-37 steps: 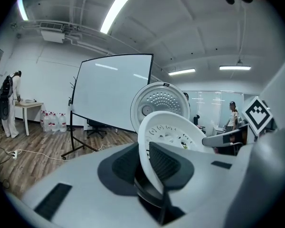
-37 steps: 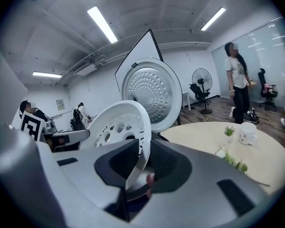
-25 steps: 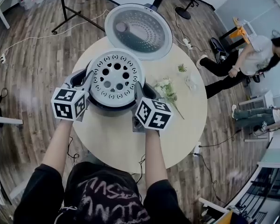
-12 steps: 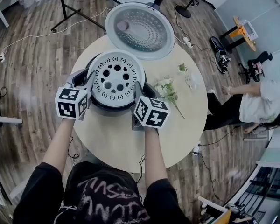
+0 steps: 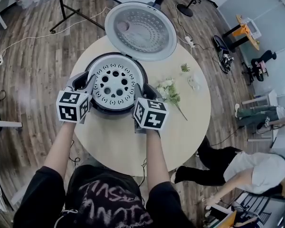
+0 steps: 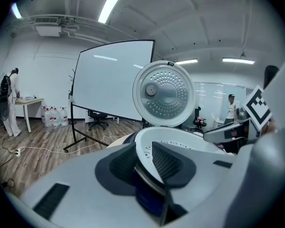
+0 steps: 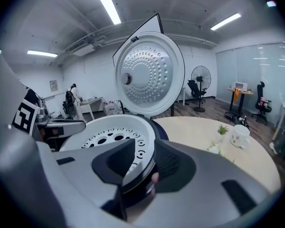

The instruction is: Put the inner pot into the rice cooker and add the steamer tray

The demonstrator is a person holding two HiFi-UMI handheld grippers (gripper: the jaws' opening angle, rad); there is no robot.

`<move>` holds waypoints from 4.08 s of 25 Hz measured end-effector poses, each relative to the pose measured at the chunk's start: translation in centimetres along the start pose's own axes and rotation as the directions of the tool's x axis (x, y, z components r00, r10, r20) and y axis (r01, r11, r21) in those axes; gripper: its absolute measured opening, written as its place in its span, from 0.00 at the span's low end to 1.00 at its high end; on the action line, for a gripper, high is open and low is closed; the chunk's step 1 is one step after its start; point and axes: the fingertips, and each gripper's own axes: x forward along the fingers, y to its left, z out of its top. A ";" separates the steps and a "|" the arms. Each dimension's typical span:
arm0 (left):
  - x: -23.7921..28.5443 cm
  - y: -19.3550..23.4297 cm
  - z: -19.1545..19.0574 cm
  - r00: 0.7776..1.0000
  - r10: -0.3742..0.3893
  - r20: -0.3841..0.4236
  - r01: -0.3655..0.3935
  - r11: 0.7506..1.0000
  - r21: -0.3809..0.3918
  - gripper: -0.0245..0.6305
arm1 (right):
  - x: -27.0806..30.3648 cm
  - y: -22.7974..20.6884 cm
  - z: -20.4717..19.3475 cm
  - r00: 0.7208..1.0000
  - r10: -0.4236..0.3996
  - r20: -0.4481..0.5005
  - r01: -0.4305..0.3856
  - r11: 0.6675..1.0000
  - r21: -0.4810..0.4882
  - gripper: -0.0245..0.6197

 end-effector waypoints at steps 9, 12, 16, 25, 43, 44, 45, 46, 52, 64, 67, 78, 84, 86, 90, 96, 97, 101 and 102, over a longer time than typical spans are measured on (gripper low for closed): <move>-0.1 0.2 0.3 1.000 -0.003 -0.006 0.003 1.000 0.004 0.20 | -0.3 0.3 0.3 1.000 0.009 0.016 -0.009 0.999 0.032 0.26; -0.4 0.1 0.4 1.000 -0.002 0.004 0.002 1.000 0.004 0.20 | -0.8 0.1 0.2 1.000 0.009 0.030 -0.010 0.999 0.041 0.26; -1.1 -0.2 1.1 1.000 0.000 0.023 -0.001 1.000 0.007 0.19 | -2.1 -0.2 0.5 0.998 0.004 0.055 -0.007 0.998 0.056 0.24; -3.0 -3.0 2.9 0.997 -0.046 0.062 0.043 0.998 0.044 0.16 | -7.0 -1.5 1.0 0.993 -0.025 0.118 0.012 0.994 0.106 0.15; -2.5 -18.9 4.1 0.946 -0.308 0.098 0.291 0.944 0.156 0.06 | -20.4 -11.7 -2.1 0.934 -0.233 0.271 0.161 0.951 0.266 0.05; -2.5 -19.6 4.1 0.942 -0.319 0.103 0.300 0.940 0.163 0.06 | -21.2 -12.1 -2.4 0.928 -0.242 0.283 0.165 0.949 0.270 0.05; -2.6 -20.2 4.1 0.938 -0.329 0.106 0.309 0.936 0.169 0.06 | -22.1 -12.4 -2.7 0.922 -0.251 0.294 0.169 0.946 0.276 0.05; -2.7 -20.6 4.0 0.935 -0.338 0.107 0.317 0.932 0.173 0.06 | -22.8 -12.6 -3.0 0.917 -0.258 0.306 0.172 0.944 0.281 0.05; -4.3 -22.1 3.7 0.921 -0.371 0.120 0.348 0.921 0.176 0.06 | -26.8 -13.3 -4.2 0.871 -0.303 0.385 0.195 0.935 0.296 0.05; -6.6 -22.9 4.7 0.896 -0.409 0.175 0.367 0.902 0.228 0.06 | -29.3 -12.5 -5.3 0.845 -0.294 0.447 0.202 0.949 0.242 0.05; -6.7 -22.2 4.5 0.894 -0.410 0.181 0.368 0.902 0.227 0.06 | -29.4 -12.5 -5.7 0.843 -0.303 0.444 0.215 0.947 0.238 0.05; -8.0 -20.4 3.5 0.901 -0.386 0.199 0.342 0.912 0.226 0.06 | -30.8 -13.0 -6.5 0.828 -0.330 0.454 0.261 0.942 0.209 0.05; -8.0 -19.0 3.8 0.903 -0.380 0.201 0.335 0.915 0.224 0.06 | -30.8 -13.5 -6.7 0.823 -0.368 0.433 0.290 0.927 0.237 0.05; -8.2 -18.8 3.9 0.905 -0.370 0.208 0.321 0.917 0.235 0.06 | -31.0 -13.9 -6.9 0.822 -0.378 0.427 0.301 0.923 0.239 0.05; -8.5 -19.0 4.2 0.904 -0.361 0.228 0.309 0.922 0.235 0.05 | -31.7 -14.6 -7.0 0.816 -0.390 0.426 0.312 0.919 0.243 0.05; -9.0 -18.4 4.4 0.900 -0.362 0.242 0.303 0.920 0.249 0.06 | -31.6 -14.5 -7.5 0.818 -0.405 0.410 0.322 0.911 0.257 0.05; -9.1 -18.3 4.5 0.900 -0.361 0.244 0.303 0.921 0.246 0.06 | -31.6 -14.5 -7.4 0.817 -0.405 0.410 0.323 0.911 0.257 0.05; -9.2 -18.0 5.1 0.901 -0.355 0.248 0.302 0.926 0.227 0.06 | -31.9 -14.7 -6.9 0.812 -0.416 0.410 0.333 0.907 0.259 0.05; -9.2 -18.0 5.2 0.902 -0.355 0.248 0.302 0.926 0.228 0.06 | -32.0 -14.8 -6.9 0.810 -0.419 0.410 0.336 0.905 0.260 0.04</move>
